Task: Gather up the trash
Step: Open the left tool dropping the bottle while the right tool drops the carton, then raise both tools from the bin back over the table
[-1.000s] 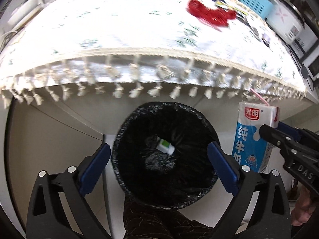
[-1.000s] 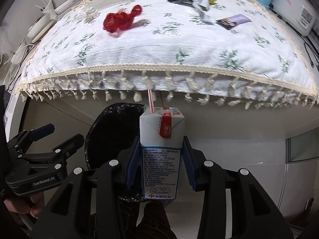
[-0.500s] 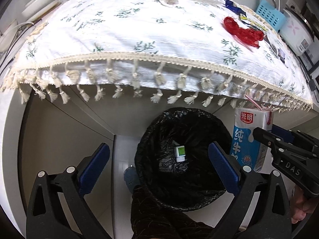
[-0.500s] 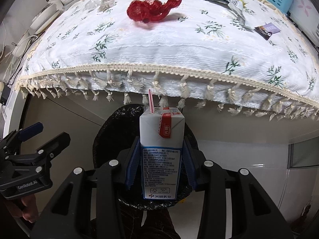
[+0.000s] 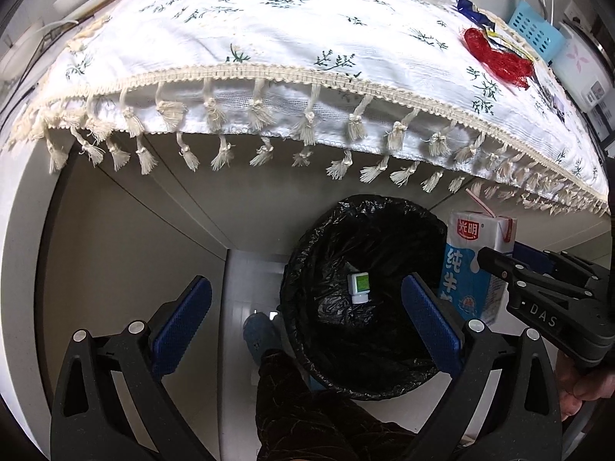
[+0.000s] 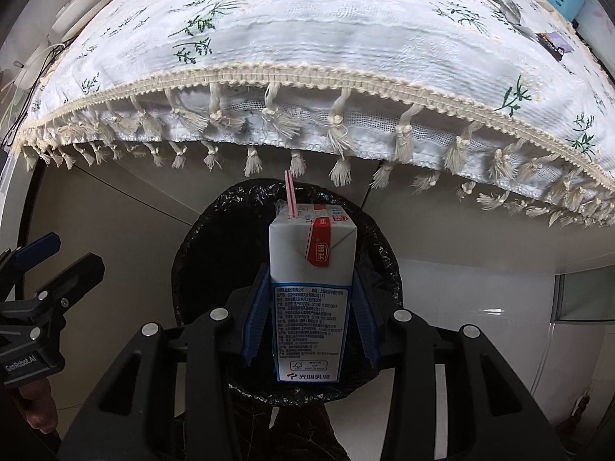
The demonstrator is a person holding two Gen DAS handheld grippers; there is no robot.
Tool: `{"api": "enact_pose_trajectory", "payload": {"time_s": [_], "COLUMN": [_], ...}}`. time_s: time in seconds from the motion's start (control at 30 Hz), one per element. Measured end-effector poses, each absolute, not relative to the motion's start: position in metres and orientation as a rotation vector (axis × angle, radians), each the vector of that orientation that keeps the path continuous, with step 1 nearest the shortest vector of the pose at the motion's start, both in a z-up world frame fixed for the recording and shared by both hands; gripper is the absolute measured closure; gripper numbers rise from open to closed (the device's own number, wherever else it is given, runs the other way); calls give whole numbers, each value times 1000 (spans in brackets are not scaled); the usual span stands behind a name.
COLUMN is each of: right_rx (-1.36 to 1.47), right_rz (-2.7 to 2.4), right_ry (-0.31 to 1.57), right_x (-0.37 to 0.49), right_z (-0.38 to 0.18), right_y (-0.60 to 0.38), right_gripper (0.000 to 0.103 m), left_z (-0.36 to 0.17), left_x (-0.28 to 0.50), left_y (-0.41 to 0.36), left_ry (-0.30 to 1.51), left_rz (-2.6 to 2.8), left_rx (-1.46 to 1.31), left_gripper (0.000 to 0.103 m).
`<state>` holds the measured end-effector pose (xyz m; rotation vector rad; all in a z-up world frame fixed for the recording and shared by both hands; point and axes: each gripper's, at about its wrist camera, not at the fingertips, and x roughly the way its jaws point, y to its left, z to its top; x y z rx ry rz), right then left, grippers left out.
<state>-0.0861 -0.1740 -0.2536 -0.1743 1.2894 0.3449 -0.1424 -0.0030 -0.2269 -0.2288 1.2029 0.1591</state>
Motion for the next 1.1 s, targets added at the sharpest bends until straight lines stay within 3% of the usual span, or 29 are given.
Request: {"api": "enact_pose_trajectory", "payload": {"time_s": [0.07, 0.33, 0.63, 1.1], "right_rx": [-174, -143, -132, -113], "right_rz": [345, 329, 289, 264], "right_ry": [1282, 1239, 1169, 1056], "right_x": [-87, -81, -77, -80], "right_z": [-252, -227, -184, -117], "right_y": [-173, -184, -208, -231], "right_gripper": [63, 38, 18, 9], "left_z": [-226, -216, -189, -124], "left_x": [-143, -140, -135, -126], "left_y": [-1, -2, -10, -35], "left_ry": [1198, 1186, 1165, 1081], "left_rz": [161, 149, 126, 97], "left_rx": [-229, -223, -227, -202], "left_gripper": [6, 7, 7, 6]}}
